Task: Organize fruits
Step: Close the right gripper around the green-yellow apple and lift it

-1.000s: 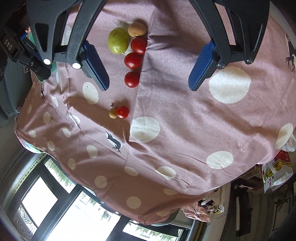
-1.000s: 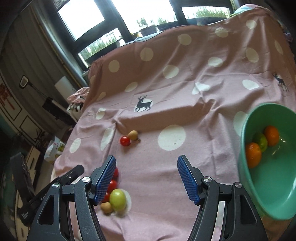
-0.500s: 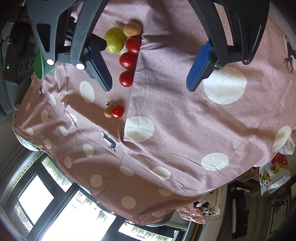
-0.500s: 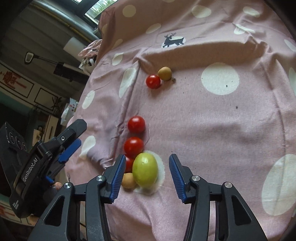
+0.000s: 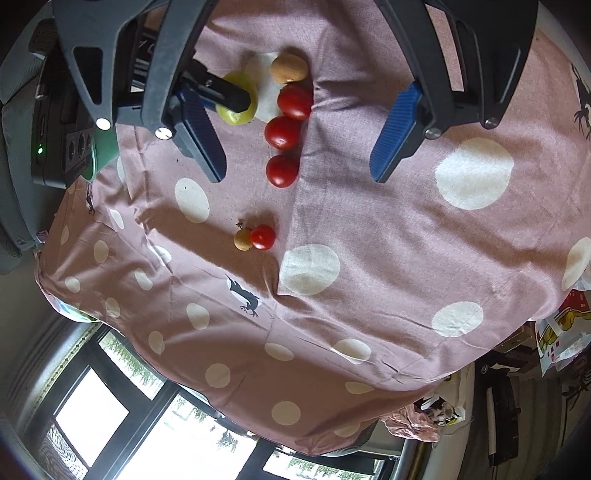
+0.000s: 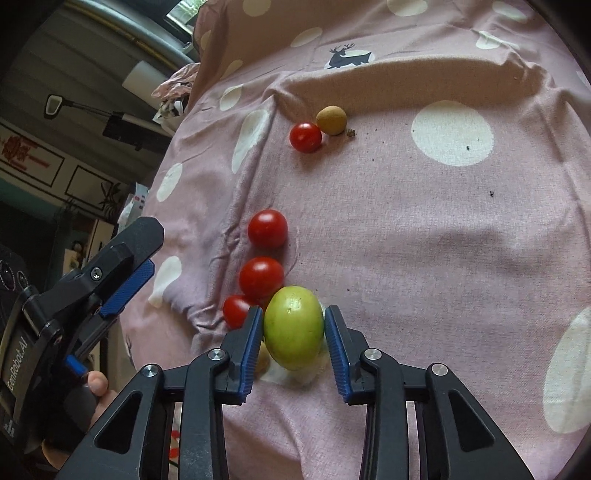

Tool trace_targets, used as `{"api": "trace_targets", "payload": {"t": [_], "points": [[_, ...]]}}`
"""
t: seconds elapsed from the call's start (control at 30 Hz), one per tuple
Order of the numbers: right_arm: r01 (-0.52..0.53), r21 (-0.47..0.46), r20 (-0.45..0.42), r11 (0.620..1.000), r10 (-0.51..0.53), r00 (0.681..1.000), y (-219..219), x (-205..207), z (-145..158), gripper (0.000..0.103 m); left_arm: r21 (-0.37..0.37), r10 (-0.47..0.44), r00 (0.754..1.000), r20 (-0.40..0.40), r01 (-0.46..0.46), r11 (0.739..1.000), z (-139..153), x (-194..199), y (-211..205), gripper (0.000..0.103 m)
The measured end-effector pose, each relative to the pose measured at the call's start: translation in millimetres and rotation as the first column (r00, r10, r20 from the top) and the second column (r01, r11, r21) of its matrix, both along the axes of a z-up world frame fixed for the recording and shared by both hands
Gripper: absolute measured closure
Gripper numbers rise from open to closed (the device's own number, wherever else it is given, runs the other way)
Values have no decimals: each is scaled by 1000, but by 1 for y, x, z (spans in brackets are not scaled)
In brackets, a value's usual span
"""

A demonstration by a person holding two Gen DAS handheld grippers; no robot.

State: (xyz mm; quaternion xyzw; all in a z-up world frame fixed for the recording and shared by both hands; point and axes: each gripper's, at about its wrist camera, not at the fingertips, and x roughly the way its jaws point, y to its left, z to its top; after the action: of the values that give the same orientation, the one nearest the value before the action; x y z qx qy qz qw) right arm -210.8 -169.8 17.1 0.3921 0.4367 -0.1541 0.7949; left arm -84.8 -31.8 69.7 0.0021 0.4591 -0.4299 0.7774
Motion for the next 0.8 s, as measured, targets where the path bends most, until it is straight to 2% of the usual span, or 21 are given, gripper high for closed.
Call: {"api": "trace_targets", "payload": {"t": [0.13,0.33,0.4,0.8], "points": [[69,-9,20,998,-69,997,-21,-26,9,67,16,-49,999,23,49,999,0,-13,-11,27],[135,-72,-51,988,-139,989,-46,-56,11,67,40,-149,988,45,147,988,-2,-39,-32,29],[133,-64,-82,989,-138,987,-50,-60,7,67,49,-177,983,49,175,983,-4,-47,-37,29],[189,-12,-53,982,-190,980,-62,-73,7,67,40,-302,953,-5,302,952,-13,-75,-57,34]]}}
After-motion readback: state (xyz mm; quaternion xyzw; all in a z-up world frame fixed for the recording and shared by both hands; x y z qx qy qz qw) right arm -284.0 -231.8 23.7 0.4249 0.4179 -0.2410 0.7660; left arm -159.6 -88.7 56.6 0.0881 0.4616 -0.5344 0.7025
